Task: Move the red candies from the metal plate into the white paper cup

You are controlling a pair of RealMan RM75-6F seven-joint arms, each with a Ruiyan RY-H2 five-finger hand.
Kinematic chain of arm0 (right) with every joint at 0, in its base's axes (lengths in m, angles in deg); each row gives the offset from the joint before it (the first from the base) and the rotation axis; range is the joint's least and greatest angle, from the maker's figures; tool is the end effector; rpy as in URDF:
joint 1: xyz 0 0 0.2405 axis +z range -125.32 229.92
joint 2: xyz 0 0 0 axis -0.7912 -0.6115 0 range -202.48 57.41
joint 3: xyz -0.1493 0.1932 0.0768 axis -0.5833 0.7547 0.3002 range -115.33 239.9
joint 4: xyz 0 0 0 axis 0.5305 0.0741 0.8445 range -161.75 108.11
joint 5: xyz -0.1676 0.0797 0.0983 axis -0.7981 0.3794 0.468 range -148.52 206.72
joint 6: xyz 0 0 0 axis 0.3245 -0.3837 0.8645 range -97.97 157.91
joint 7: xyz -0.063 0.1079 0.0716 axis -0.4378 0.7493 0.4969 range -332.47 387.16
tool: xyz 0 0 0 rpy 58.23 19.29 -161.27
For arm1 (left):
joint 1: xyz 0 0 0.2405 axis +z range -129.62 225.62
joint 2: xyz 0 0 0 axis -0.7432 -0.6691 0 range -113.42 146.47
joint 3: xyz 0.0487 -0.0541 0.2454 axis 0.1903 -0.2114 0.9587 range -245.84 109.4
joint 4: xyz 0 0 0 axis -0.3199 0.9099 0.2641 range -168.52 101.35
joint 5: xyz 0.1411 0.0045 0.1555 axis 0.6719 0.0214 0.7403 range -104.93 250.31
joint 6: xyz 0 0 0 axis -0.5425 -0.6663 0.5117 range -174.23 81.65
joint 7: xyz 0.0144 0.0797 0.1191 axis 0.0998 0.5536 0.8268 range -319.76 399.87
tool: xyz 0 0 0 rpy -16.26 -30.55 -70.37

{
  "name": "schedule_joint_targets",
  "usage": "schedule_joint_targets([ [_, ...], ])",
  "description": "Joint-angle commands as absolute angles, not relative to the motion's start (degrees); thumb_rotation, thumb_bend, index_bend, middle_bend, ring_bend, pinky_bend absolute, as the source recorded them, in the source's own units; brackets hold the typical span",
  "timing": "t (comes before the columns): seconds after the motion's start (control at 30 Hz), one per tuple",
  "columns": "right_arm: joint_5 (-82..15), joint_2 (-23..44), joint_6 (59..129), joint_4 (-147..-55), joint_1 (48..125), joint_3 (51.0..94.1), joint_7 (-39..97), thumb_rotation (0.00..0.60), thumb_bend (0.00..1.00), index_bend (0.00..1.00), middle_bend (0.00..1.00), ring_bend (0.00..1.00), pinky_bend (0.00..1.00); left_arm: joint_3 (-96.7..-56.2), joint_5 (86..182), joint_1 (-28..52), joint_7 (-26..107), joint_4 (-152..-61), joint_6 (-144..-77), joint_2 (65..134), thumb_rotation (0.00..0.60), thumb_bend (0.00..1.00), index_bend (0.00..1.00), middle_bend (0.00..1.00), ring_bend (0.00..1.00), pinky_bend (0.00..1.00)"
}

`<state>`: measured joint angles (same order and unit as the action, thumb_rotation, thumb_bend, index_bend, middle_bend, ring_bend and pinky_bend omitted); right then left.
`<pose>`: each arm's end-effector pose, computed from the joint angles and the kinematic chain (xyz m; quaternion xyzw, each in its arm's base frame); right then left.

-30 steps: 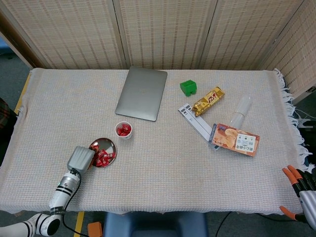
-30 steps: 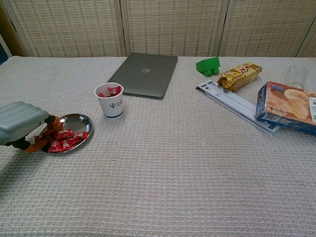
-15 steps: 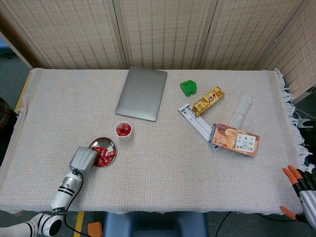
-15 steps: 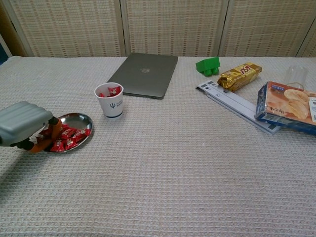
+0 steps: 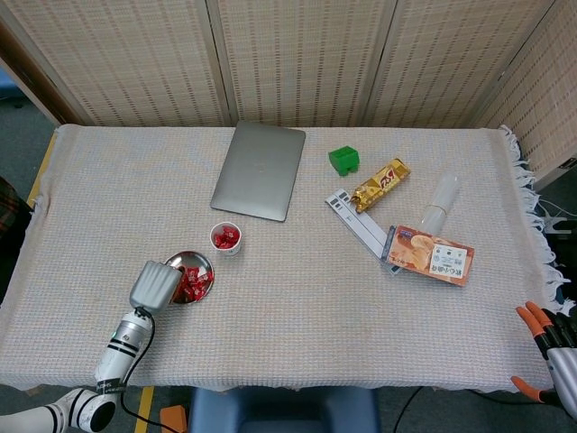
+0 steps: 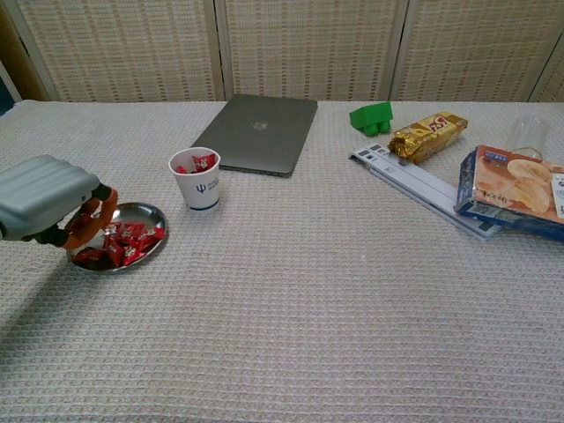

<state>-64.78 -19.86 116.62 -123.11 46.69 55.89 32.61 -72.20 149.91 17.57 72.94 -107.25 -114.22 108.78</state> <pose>-0.3268 -0.0869 0.1919 0.6194 -0.4504 0.3031 0.5672 -0.2265 0.3035 -0.0089 -0.7620 -0.2119 -0.2907 0.5384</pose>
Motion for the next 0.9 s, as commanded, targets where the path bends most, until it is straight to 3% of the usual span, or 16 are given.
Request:
schedule_joint_targets([
  [0.03, -64.7, -19.9, 116.5, -123.1, 46.7, 55.9, 32.6, 0.600, 0.06, 0.00, 0.00, 0.00, 0.00, -73.9, 150.1, 16.7, 73.9, -109.8, -115.0, 107.7, 0.600, 0.71, 0.78, 0.81, 0.81, 1.00],
  [0.37, -63.6, -19.6, 115.5, -123.3, 47.2, 56.3, 32.0, 0.600, 0.06, 0.00, 0.00, 0.00, 0.00, -80.9, 149.4, 10.0, 74.2, -113.6, -112.8, 109.3, 0.600, 0.71, 0.78, 0.81, 0.81, 1.00],
  [0.6, -62.2, -19.7, 115.1, -123.4, 47.3, 56.8, 32.3, 0.600, 0.06, 0.00, 0.00, 0.00, 0.00, -83.7, 148.1, 3.9, 72.2, -105.9, -108.5, 115.4, 0.600, 0.69, 0.77, 0.79, 0.81, 1.00],
  [0.9, -60.8, -19.9, 114.8, -123.3, 47.3, 57.2, 32.7, 0.600, 0.06, 0.00, 0.00, 0.00, 0.00, -84.2, 149.0, -0.7, 67.9, -95.0, -106.9, 120.9, 0.600, 0.66, 0.75, 0.76, 0.81, 1.00],
])
